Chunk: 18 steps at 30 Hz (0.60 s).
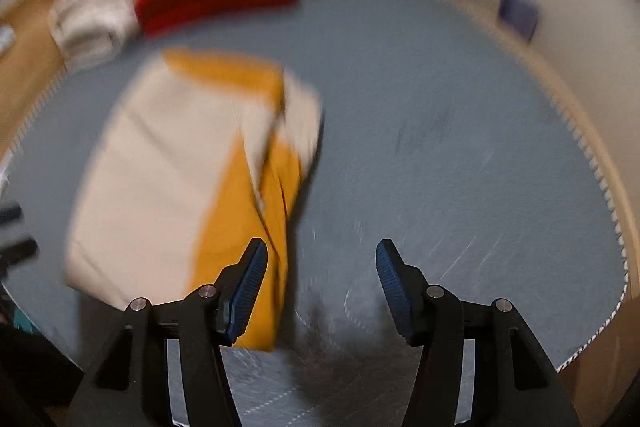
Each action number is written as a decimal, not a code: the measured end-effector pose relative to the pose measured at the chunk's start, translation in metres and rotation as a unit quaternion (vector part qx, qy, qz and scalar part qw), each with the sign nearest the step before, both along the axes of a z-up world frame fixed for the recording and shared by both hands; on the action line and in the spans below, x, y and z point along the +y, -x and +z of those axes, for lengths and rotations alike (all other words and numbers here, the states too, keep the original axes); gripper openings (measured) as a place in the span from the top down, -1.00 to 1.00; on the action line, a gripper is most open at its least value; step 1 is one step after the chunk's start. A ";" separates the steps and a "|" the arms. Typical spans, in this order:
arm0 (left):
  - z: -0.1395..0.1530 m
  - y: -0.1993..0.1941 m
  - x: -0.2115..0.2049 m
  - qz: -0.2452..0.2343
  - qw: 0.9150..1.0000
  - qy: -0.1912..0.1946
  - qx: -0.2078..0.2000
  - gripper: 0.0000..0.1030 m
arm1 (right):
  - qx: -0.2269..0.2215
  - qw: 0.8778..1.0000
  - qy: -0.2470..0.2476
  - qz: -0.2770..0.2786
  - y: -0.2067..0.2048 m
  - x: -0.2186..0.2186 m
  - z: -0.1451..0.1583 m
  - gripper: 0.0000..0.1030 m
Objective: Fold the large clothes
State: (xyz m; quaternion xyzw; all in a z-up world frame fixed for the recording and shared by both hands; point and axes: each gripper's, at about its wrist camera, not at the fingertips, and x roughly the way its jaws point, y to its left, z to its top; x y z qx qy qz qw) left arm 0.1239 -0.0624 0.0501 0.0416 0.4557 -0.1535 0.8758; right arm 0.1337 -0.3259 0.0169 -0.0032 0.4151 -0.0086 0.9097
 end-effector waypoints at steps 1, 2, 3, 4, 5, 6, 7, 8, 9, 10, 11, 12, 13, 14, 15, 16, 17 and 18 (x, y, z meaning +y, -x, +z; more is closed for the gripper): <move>0.007 0.016 0.000 0.011 1.000 0.011 -0.011 -0.78 | -0.022 1.000 -0.001 0.000 0.015 0.002 0.013 -0.37; 0.012 0.023 0.002 0.017 1.000 0.020 -0.011 -0.96 | -0.041 0.999 -0.003 -0.002 0.032 0.002 0.024 -0.51; 0.012 0.036 0.003 0.025 0.999 0.035 -0.007 -0.99 | -0.057 0.998 -0.005 -0.005 0.051 0.004 0.034 -0.82; 0.012 0.041 0.004 0.033 0.998 0.047 0.000 -0.98 | -0.069 0.998 -0.006 -0.007 0.068 0.007 0.041 -0.97; 0.012 0.054 0.001 0.045 0.997 0.060 0.010 -0.98 | -0.074 0.997 -0.007 -0.010 0.080 0.012 0.045 -0.98; 0.012 0.059 -0.002 0.050 0.997 0.065 0.015 -0.98 | -0.077 0.997 -0.009 -0.016 0.093 0.022 0.050 -0.98; 0.010 0.068 -0.007 0.060 0.996 0.066 0.021 -0.99 | -0.077 0.997 -0.011 -0.021 0.103 0.025 0.052 -0.99; 0.009 0.073 -0.010 0.070 0.995 0.063 0.023 -0.99 | -0.075 0.997 -0.012 -0.026 0.116 0.026 0.053 -0.99; 0.005 0.082 -0.012 0.084 0.994 0.065 0.026 -0.99 | -0.070 0.997 -0.011 -0.028 0.124 0.030 0.052 -0.99; 0.001 0.089 -0.013 0.096 0.993 0.068 0.024 -0.99 | -0.066 0.997 -0.012 -0.026 0.131 0.034 0.049 -0.99; -0.006 0.094 -0.011 0.111 0.992 0.064 0.016 -0.99 | -0.063 0.998 -0.013 -0.021 0.140 0.039 0.045 -0.99; -0.013 0.097 -0.010 0.129 0.990 0.052 0.010 -0.99 | -0.061 0.998 -0.007 -0.018 0.148 0.042 0.038 -0.99; -0.020 0.097 -0.007 0.140 0.989 0.041 0.011 -0.99 | -0.057 0.998 0.001 -0.014 0.153 0.044 0.032 -0.99; -0.025 0.097 -0.007 0.145 0.989 0.034 0.012 -0.99 | -0.044 0.999 0.006 -0.008 0.157 0.050 0.024 -0.99; -0.031 0.096 -0.011 0.145 0.989 0.016 0.013 -0.99 | -0.034 0.999 -0.001 -0.002 0.156 0.054 0.017 -0.99; -0.032 0.100 -0.014 0.144 0.989 0.004 0.013 -0.99 | -0.026 1.000 -0.007 0.002 0.153 0.057 0.010 -0.99; -0.035 0.096 -0.016 0.144 0.989 -0.007 0.013 -0.99 | -0.017 1.000 -0.006 0.006 0.151 0.061 0.005 -0.99; -0.037 0.093 -0.017 0.144 0.989 -0.009 0.013 -0.99 | -0.013 1.000 -0.004 0.010 0.149 0.064 0.002 -0.99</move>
